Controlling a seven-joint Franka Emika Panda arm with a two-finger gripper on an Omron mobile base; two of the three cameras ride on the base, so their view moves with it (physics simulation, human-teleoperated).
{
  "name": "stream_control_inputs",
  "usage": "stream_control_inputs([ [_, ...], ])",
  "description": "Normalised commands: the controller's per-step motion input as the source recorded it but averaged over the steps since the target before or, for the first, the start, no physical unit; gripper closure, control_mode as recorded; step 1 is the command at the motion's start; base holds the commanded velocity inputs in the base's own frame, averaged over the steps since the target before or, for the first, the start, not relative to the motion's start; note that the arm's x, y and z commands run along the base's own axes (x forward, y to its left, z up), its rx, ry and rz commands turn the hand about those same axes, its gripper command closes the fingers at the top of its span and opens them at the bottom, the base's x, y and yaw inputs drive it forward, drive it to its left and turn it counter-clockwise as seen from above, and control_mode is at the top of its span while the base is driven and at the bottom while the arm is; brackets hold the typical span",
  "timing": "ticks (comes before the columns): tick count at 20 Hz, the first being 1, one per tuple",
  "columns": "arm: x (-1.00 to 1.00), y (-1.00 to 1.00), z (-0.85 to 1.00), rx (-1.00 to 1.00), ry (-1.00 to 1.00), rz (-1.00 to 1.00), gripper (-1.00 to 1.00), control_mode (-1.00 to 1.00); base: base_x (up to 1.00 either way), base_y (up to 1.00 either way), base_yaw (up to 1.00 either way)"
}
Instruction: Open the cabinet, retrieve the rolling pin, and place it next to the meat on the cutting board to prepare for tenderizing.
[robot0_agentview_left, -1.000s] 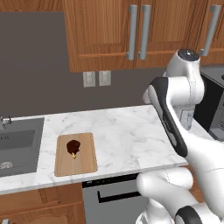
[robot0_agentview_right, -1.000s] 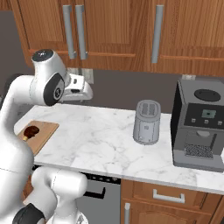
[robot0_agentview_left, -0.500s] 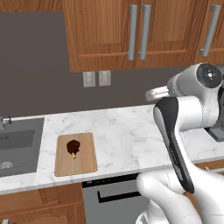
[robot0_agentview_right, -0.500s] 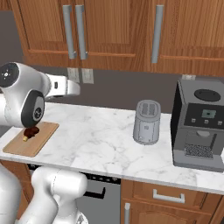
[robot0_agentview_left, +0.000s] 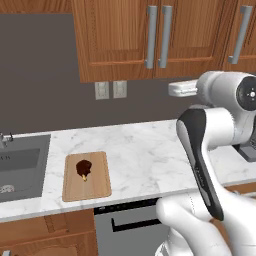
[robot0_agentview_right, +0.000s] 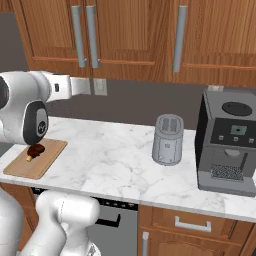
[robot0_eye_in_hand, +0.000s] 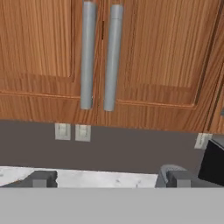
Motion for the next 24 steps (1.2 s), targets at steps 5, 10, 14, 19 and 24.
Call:
stream_control_inputs([
  [5,0.00,-0.11,0.42,0.02,-0.17,0.01,-1.00,-1.00,0.00,0.00,0.00],
  [10,0.00,0.00,0.01,0.00,-0.03,0.01,-1.00,-1.00,0.00,0.00,0.00],
  [14,0.00,0.00,0.00,0.00,0.00,0.00,-1.00,-1.00,0.00,0.00,0.00],
  [19,0.02,0.00,0.00,0.00,0.00,0.00,-1.00,-1.00,0.00,0.00,0.00],
  [24,0.21,0.00,0.00,0.00,0.01,0.00,-1.00,-1.00,0.00,0.00,0.00],
])
